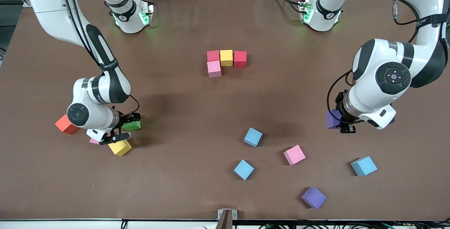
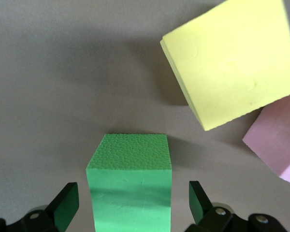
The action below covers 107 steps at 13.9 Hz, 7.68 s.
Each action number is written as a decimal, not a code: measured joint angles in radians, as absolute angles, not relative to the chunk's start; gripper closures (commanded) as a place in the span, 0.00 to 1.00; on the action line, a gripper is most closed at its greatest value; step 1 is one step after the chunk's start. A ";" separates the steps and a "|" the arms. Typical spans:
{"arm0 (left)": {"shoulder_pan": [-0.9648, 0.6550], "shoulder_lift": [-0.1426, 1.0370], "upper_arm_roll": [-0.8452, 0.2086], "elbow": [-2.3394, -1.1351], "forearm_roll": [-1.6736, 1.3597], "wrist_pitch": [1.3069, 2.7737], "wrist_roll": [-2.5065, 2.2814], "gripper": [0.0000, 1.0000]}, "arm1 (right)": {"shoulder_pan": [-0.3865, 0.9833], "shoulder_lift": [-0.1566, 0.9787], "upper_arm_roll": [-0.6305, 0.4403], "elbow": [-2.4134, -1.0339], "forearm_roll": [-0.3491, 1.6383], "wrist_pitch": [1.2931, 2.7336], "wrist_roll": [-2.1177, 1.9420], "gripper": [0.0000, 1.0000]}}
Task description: Arrange 11 blocks into digit 3
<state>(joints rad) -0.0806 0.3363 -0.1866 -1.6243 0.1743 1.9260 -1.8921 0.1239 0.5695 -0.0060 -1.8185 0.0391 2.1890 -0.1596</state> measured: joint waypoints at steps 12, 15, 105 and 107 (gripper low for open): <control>-0.079 0.319 -0.186 -1.625 0.203 1.916 -1.892 0.89 | 0.178 0.574 0.006 -1.756 0.042 2.200 -0.098 0.68; -0.079 0.318 -0.186 -1.625 0.203 1.916 -1.892 0.88 | 0.283 0.548 0.011 -1.737 0.061 2.187 0.034 0.66; -0.241 0.375 -0.191 -1.661 0.257 1.910 -2.119 0.88 | 0.770 0.622 0.042 -1.774 0.253 2.168 0.445 0.00; -0.242 0.376 -0.191 -1.662 0.257 1.910 -2.120 0.88 | 0.768 0.623 0.041 -1.785 0.253 2.169 0.450 0.00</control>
